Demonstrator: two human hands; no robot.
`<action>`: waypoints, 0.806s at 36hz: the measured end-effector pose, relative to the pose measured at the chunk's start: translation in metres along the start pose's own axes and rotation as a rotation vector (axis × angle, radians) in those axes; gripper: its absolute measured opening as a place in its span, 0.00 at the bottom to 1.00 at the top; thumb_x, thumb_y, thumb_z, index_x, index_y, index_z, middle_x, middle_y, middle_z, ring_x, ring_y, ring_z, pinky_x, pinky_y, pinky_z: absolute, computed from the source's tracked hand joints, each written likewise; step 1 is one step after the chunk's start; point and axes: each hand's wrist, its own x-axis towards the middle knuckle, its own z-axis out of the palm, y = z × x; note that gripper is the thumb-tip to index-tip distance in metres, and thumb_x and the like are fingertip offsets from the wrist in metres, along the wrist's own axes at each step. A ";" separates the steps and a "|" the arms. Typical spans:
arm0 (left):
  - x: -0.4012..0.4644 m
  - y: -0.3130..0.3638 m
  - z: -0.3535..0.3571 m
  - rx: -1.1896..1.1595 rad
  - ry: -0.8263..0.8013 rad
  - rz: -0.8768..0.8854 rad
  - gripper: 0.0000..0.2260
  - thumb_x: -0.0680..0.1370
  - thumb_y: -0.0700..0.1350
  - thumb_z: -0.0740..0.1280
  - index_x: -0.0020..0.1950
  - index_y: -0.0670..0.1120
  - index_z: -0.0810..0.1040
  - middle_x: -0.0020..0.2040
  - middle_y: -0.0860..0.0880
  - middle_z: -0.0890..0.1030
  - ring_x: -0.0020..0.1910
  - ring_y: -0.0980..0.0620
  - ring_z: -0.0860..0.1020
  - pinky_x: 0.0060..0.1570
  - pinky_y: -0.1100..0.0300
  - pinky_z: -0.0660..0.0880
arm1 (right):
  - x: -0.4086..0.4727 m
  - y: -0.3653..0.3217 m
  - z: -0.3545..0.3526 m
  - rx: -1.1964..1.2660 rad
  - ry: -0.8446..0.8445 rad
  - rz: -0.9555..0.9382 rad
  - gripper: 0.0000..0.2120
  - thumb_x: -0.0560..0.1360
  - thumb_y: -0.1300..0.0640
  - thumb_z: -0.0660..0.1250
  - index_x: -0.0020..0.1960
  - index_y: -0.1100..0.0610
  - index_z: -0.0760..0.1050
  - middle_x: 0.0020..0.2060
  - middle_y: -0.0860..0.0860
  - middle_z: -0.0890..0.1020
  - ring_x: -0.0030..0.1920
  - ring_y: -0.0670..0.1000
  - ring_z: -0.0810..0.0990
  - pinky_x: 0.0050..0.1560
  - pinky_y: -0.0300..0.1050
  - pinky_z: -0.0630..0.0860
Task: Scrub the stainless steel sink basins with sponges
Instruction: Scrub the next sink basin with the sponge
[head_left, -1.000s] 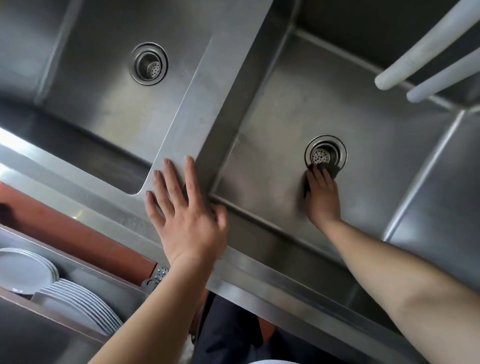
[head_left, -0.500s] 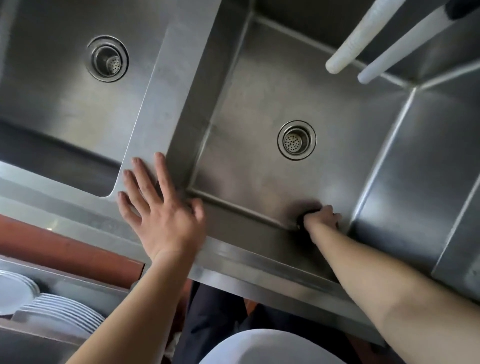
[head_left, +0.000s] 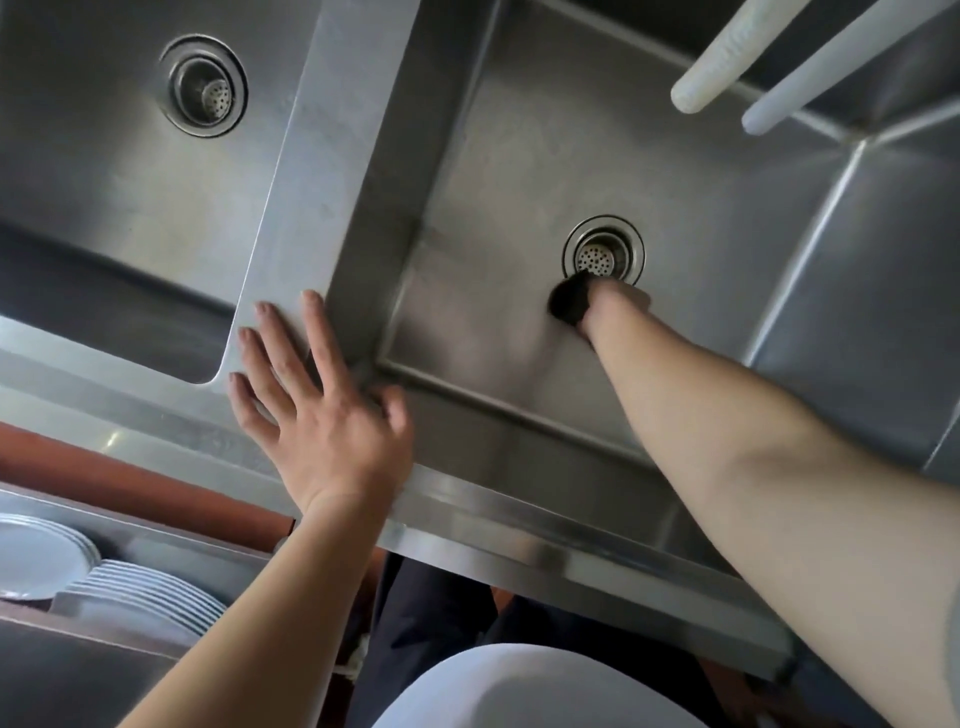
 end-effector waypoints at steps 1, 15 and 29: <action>0.000 0.000 -0.001 -0.001 -0.005 -0.002 0.47 0.70 0.51 0.67 0.82 0.53 0.44 0.82 0.42 0.48 0.81 0.43 0.46 0.77 0.41 0.44 | 0.005 -0.001 -0.006 0.088 0.041 0.022 0.26 0.78 0.54 0.61 0.74 0.61 0.66 0.72 0.57 0.70 0.70 0.58 0.72 0.69 0.52 0.72; 0.000 0.003 -0.004 -0.012 -0.032 -0.003 0.45 0.69 0.53 0.63 0.82 0.51 0.45 0.81 0.40 0.48 0.80 0.41 0.46 0.77 0.40 0.44 | 0.045 -0.006 -0.067 -0.392 0.570 -0.562 0.30 0.72 0.66 0.64 0.73 0.61 0.62 0.77 0.59 0.56 0.76 0.60 0.60 0.74 0.48 0.62; 0.003 0.002 0.001 -0.005 -0.013 -0.015 0.44 0.68 0.55 0.59 0.82 0.53 0.44 0.81 0.42 0.48 0.80 0.42 0.45 0.77 0.41 0.44 | 0.021 -0.085 0.013 -0.643 0.195 -1.001 0.24 0.70 0.60 0.64 0.66 0.52 0.74 0.68 0.48 0.75 0.70 0.50 0.69 0.64 0.44 0.53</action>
